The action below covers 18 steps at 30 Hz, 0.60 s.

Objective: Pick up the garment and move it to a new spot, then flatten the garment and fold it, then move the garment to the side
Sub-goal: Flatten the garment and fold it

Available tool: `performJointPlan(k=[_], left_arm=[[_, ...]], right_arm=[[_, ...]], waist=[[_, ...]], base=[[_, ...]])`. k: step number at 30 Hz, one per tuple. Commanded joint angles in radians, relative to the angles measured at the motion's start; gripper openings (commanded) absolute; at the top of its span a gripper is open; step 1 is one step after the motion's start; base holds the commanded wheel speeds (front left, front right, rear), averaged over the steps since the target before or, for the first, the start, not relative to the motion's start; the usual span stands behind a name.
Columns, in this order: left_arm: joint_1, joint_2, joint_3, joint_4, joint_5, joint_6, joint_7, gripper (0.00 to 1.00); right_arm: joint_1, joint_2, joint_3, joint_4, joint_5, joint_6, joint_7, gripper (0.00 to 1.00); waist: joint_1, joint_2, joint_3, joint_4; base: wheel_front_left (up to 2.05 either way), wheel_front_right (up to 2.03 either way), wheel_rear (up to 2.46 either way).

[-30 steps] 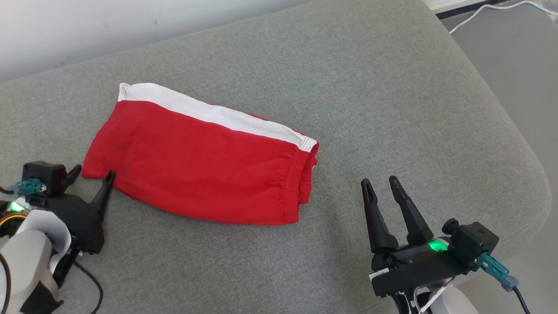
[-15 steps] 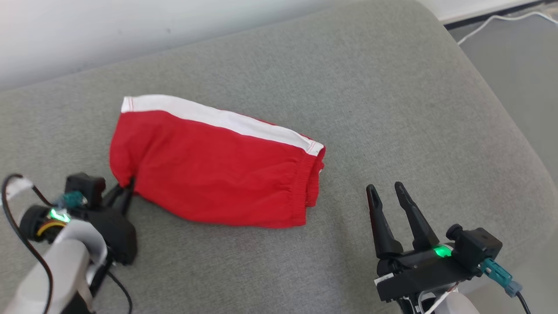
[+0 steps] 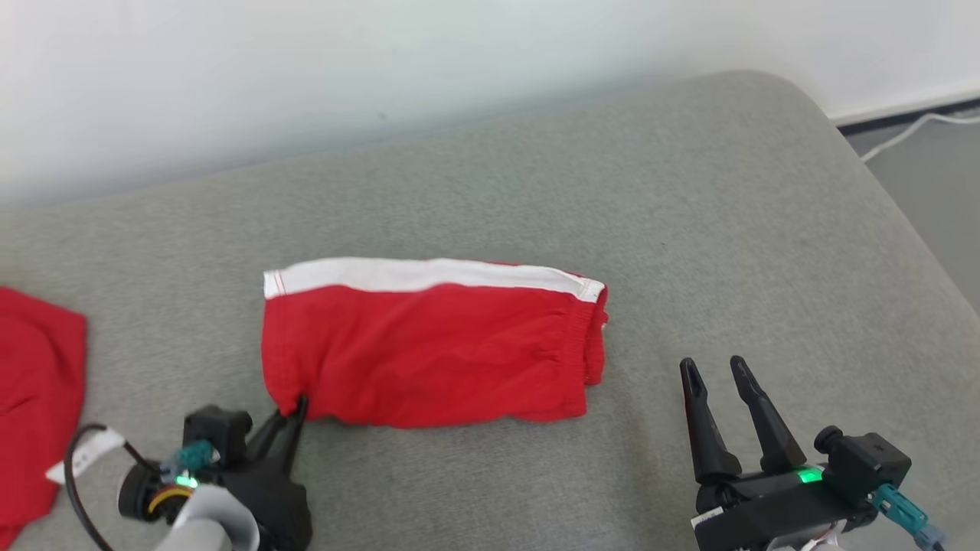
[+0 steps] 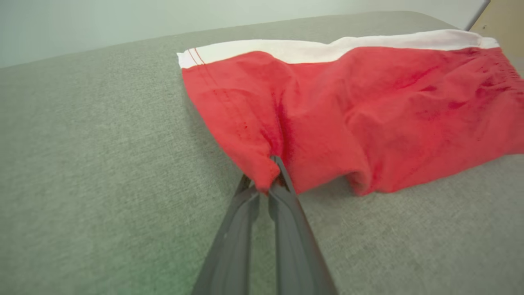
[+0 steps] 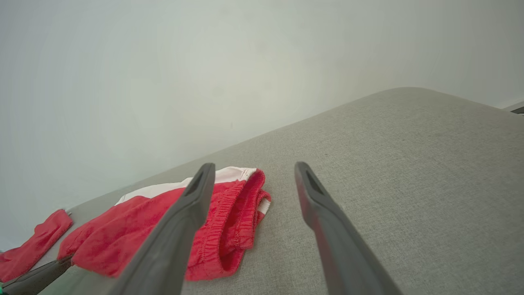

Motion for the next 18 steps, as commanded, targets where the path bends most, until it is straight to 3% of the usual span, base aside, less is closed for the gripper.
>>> performJointPlan(k=[1,18], left_arm=[[0.038,0.004,0.001,-0.019,-0.004,0.015,-0.007,0.00],[0.228,-0.012,-0.017,-0.221,-0.011,0.137,-0.014,0.00]], right_arm=[[0.015,-0.007,-0.002,0.000,-0.009,0.000,-0.003,1.00],[0.044,-0.025,-0.015,0.011,-0.010,0.000,-0.003,1.00]], waist=[[0.0000,0.0000,-0.035,0.038],[0.0000,0.0000,-0.049,0.089]], base=[[0.00,0.00,0.00],[0.00,0.00,0.00]])
